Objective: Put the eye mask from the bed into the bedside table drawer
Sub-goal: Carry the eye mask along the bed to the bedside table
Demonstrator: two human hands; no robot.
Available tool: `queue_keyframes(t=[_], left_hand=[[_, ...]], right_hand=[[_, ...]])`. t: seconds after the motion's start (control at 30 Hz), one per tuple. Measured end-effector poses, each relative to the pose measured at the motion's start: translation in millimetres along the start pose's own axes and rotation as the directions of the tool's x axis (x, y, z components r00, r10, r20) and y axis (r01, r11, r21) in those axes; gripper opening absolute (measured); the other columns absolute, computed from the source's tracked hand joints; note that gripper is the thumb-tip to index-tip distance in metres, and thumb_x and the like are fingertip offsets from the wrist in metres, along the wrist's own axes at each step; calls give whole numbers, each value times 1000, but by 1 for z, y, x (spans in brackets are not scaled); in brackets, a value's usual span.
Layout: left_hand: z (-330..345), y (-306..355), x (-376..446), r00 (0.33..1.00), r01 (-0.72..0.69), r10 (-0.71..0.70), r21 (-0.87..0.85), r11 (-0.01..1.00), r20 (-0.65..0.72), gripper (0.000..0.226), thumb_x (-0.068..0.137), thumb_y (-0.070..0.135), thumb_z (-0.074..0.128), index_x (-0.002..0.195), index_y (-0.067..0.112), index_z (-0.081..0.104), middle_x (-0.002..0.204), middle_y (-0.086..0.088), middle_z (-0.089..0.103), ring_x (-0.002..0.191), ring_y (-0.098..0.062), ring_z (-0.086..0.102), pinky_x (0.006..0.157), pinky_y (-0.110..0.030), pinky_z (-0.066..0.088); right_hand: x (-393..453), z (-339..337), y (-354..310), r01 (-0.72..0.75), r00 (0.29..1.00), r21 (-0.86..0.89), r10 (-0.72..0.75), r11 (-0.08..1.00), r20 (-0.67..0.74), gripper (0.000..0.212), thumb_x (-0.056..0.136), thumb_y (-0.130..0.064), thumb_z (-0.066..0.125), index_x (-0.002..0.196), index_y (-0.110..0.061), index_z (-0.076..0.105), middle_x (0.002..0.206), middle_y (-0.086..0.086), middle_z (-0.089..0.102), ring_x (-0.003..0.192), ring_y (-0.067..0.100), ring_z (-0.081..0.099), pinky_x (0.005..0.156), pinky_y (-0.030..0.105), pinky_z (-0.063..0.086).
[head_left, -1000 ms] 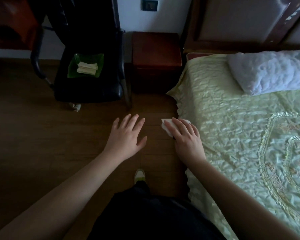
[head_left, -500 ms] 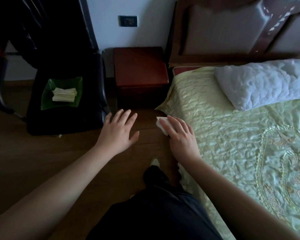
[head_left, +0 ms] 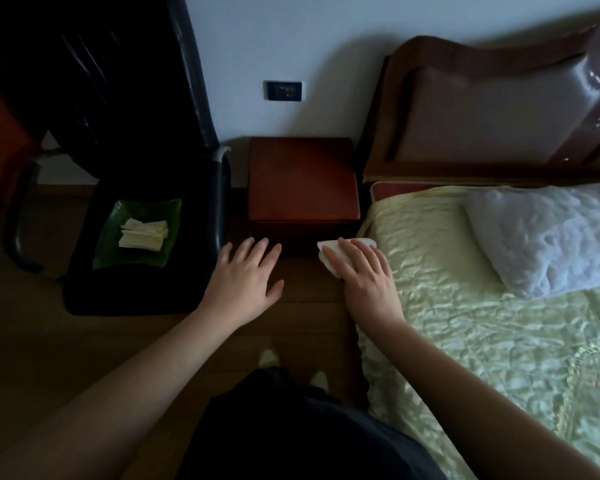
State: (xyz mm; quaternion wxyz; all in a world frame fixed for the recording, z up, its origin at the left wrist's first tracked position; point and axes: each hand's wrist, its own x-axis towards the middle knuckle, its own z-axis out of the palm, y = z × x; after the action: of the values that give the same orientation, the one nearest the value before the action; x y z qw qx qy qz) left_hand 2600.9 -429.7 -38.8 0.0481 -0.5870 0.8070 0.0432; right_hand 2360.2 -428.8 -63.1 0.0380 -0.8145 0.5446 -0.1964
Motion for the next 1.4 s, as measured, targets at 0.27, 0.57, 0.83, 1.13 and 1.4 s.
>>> queue_keyframes(t=[0.27,0.57,0.83,1.13,1.4], left_hand=[[20,-44,69,992,-103,104,-13,995,65,68,92,53,41,149,17,33,152,-11,38,141,-32,32,111,-57,26],[56,-62,140,964,-237,240,-45,971,110,75,91,52,40,154,18,17,161,-12,17,147,-33,18,115,-56,20],[103,-48,188,978,-129,140,-79,989,157,78,89,51,41,154,16,15,160,-15,20,145,-34,22,115,-55,23],[179,-20,220,967,-48,66,-78,996,245,77,94,47,41,152,20,0,160,-14,13,147,-31,14,117,-54,19],[247,-13,258,971,-21,34,-56,998,237,71,95,42,41,153,17,8,161,-17,11,147,-38,8,119,-54,14]], right_hand=[[53,44,7,-47,993,-39,51,998,109,64,85,-1,60,143,-24,47,140,13,53,132,34,45,112,52,33],[96,91,14,-145,988,-15,145,989,59,55,90,-5,51,142,-23,49,141,12,52,134,31,42,115,47,26],[121,141,69,-190,980,14,189,982,57,61,85,2,61,140,-21,51,143,13,51,135,33,42,114,50,28],[140,200,123,-168,983,57,163,984,80,55,85,4,60,135,-18,57,138,13,56,130,34,49,110,53,36],[118,265,174,-147,984,11,145,989,101,65,79,9,63,137,-19,54,138,13,55,130,34,48,109,54,36]])
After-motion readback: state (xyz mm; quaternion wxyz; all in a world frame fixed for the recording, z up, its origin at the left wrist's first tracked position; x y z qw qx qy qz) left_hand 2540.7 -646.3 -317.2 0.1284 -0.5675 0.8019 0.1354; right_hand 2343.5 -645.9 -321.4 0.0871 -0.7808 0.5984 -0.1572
